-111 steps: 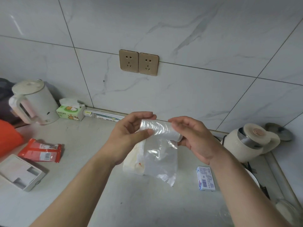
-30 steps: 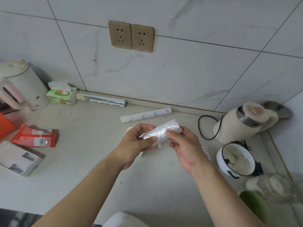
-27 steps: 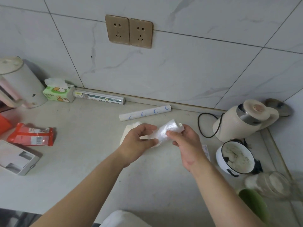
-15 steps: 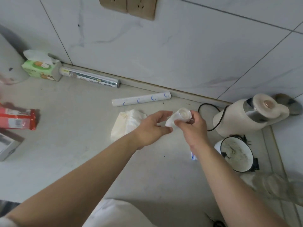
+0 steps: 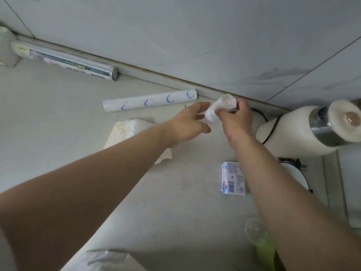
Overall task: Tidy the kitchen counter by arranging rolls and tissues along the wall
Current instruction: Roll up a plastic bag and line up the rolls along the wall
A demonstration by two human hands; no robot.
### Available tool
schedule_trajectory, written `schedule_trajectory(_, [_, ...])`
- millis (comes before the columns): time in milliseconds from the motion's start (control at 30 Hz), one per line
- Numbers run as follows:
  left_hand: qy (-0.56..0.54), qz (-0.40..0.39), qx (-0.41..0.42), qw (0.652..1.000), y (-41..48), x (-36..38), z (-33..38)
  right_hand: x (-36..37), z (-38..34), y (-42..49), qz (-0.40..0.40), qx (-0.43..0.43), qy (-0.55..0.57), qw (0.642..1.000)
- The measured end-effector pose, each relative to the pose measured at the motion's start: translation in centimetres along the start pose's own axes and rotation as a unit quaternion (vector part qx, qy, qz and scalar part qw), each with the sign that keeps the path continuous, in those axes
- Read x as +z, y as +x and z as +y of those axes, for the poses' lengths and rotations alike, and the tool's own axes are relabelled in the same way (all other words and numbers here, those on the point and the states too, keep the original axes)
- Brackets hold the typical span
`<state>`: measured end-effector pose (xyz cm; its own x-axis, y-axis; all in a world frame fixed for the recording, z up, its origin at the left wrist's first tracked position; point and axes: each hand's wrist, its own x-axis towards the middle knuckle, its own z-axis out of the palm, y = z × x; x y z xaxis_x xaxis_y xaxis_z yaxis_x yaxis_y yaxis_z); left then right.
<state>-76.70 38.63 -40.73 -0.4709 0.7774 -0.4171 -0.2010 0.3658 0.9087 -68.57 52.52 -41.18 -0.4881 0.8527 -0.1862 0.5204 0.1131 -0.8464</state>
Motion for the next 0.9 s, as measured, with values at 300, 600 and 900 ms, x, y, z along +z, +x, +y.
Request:
schedule_trajectory(300, [-0.003, -0.012, -0.023, 1.000, 6.3, -0.2, 0.9, 2.0, 1.3, 4.8, -0.001, 0.010, 0.027, 1.000])
schedule_trajectory(600, [-0.011, -0.022, -0.028, 0.999, 7.4, 0.0, 0.8, 2.1, 2.3, 6.1, -0.006, 0.010, 0.029, 1.000])
schedule_trajectory(900, [0.043, 0.024, -0.030, 0.998, 3.6, -2.6, -1.1, 2.2, 2.5, 5.4, 0.006, -0.010, -0.046, 0.999])
